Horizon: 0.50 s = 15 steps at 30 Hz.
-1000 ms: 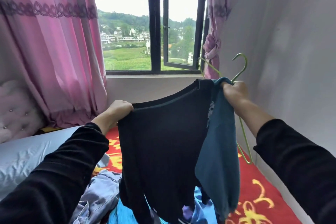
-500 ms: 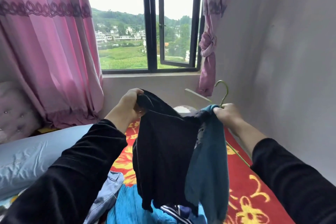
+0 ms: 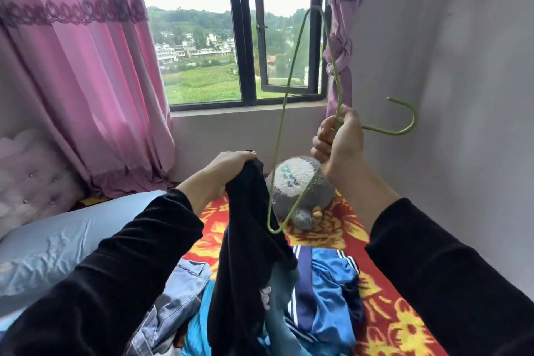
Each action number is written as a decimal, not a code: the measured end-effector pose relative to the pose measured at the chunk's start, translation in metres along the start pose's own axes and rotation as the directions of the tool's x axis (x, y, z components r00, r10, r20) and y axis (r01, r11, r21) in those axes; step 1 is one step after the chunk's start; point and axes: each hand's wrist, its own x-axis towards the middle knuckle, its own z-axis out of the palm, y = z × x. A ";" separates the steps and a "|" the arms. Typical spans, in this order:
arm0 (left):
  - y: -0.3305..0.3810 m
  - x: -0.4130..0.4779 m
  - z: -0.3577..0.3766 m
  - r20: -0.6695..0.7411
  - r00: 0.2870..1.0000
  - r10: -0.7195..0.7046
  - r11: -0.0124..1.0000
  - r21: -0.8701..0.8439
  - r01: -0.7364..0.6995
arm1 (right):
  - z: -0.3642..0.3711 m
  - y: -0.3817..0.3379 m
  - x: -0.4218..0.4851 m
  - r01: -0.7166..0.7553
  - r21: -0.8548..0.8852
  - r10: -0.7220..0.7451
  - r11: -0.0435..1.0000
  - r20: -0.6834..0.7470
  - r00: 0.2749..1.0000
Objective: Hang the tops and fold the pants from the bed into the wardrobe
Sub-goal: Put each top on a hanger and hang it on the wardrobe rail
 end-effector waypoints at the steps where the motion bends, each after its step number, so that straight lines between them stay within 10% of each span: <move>1: 0.001 -0.003 -0.003 0.005 1.000 -0.001 1.000 0.000 0.001 | 0.004 0.006 -0.001 0.007 0.018 -0.007 1.000 0.007 1.000; 6: 0.006 -0.011 -0.023 -0.010 1.000 0.000 0.999 -0.044 -0.001 | 0.009 0.040 -0.004 0.049 -0.022 -0.045 0.999 0.144 0.988; 15: 0.005 -0.008 -0.066 -0.117 0.993 0.017 0.975 -0.217 -0.042 | -0.028 0.072 0.006 0.198 -0.667 -0.064 0.719 0.221 0.973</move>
